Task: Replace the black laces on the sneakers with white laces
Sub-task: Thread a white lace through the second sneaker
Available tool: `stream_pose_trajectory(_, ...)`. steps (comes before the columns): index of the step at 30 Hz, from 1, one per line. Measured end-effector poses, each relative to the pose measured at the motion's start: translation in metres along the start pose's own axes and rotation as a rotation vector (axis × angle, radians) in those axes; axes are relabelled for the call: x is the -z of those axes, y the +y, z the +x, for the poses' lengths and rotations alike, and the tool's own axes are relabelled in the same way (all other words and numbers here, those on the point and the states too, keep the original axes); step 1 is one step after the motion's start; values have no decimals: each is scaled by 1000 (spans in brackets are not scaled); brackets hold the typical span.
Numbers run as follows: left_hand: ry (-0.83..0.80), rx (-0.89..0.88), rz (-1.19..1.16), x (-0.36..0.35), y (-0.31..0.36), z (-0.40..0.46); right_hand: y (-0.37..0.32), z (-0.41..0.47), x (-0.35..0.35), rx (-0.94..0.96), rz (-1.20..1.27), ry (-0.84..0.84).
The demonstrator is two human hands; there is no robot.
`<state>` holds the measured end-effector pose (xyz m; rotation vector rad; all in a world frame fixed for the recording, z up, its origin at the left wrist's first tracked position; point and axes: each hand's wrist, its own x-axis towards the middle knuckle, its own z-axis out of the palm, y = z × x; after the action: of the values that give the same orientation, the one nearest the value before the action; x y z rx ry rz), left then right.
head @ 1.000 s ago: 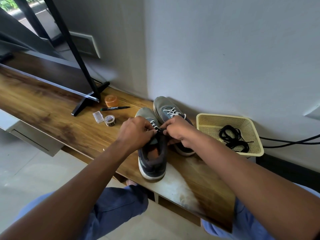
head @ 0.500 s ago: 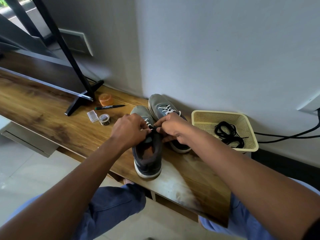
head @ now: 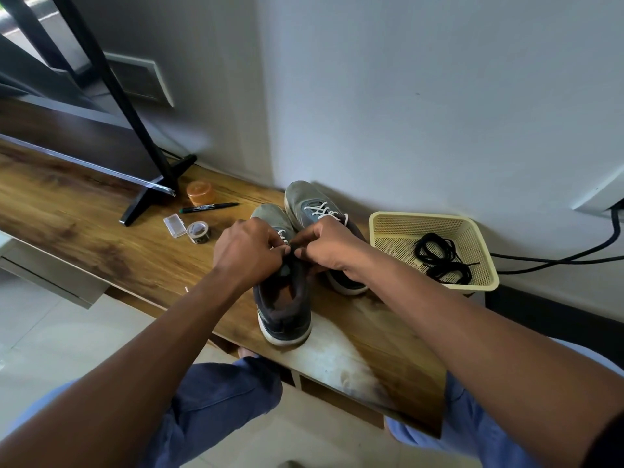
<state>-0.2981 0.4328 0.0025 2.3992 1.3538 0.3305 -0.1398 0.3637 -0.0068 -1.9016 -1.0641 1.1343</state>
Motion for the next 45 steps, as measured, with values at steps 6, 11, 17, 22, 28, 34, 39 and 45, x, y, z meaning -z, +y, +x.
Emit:
stream_pose_trajectory(6,-30,24,-67,-2,4,-5,9,0,-4,55,-71,6)
stream_pose_trajectory(11,-154,-75,-1,4,6,-4,6,1,-2,43,-61,13)
stream_pose_trajectory(17,-162,-111,68,11,3,-1,3,0,0,39,-34,1)
stream_pose_trajectory(22,-120,-49,77,7,2,0,6,1,-1,37,-35,12)
stream_pose_trajectory(28,-81,-15,94,1,3,-2,6,1,-2,70,-82,-3)
stream_pose_trajectory(34,-58,31,43,1,0,-3,0,-5,0,5,23,6)
stream_pose_trajectory(39,-128,111,-96,10,-10,1,1,-8,-7,-89,88,45)
stream_pose_trajectory(45,-235,212,-235,11,-14,2,2,-15,-18,35,-129,134)
